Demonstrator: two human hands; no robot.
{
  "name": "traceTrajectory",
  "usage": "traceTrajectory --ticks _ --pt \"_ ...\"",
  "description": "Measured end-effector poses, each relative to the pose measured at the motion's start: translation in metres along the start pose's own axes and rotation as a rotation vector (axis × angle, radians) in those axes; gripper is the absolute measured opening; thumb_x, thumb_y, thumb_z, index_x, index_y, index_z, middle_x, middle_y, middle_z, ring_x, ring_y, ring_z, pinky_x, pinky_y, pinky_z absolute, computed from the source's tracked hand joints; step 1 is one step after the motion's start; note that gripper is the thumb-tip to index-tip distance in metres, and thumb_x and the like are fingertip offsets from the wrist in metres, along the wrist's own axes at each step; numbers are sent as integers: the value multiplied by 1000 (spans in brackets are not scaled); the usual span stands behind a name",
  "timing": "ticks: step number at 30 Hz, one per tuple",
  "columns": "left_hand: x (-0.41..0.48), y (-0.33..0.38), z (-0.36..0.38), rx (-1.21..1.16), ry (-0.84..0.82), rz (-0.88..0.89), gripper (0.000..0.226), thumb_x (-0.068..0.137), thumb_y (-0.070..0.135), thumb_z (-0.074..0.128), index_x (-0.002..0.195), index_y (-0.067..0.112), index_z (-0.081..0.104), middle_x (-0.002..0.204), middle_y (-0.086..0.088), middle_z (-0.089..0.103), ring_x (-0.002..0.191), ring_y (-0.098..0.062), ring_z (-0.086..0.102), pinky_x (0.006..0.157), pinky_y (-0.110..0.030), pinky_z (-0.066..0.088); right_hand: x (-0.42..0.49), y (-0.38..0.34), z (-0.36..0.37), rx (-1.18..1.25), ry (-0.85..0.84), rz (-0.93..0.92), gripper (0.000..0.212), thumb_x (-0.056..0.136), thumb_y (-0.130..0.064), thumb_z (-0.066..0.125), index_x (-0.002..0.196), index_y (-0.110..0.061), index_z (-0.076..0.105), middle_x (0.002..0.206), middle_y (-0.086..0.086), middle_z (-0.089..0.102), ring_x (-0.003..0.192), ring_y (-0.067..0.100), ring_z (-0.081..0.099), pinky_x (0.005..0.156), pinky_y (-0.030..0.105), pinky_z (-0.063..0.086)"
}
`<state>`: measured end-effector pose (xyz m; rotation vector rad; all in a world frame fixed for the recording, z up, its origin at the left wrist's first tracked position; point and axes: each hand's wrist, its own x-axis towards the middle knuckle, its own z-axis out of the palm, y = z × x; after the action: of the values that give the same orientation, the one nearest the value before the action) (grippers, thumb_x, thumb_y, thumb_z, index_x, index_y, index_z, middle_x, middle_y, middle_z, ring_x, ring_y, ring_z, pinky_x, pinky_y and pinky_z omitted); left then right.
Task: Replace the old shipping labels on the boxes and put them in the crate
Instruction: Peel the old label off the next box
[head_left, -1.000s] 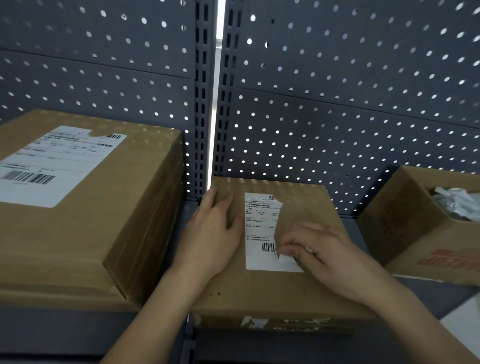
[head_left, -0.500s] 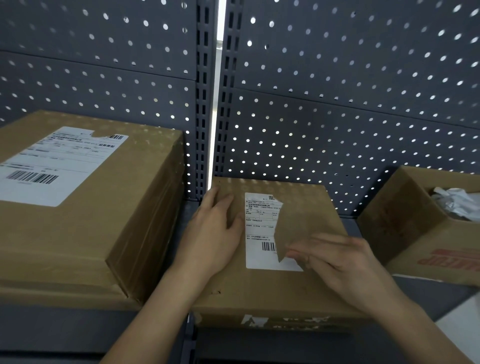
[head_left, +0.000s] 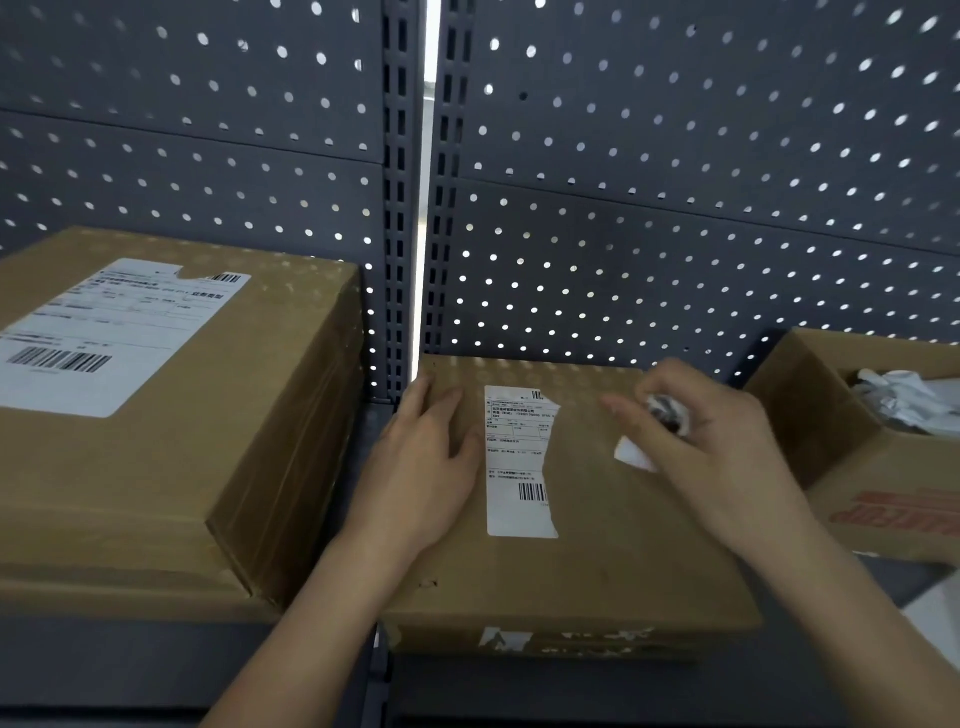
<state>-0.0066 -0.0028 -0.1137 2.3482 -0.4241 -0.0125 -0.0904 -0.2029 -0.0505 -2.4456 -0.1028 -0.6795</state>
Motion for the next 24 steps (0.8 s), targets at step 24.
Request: traceTrajectory --ticks 24 --pt "-1 2 -1 -31 12 21 46 98 43 43 141 27 41 159 13 8 142 -14 25 105 -27 31 38 36 63 -518 -155 39 19 89 -17 58 72 -15 64 73 2 65 74 24 59 77 40 48"
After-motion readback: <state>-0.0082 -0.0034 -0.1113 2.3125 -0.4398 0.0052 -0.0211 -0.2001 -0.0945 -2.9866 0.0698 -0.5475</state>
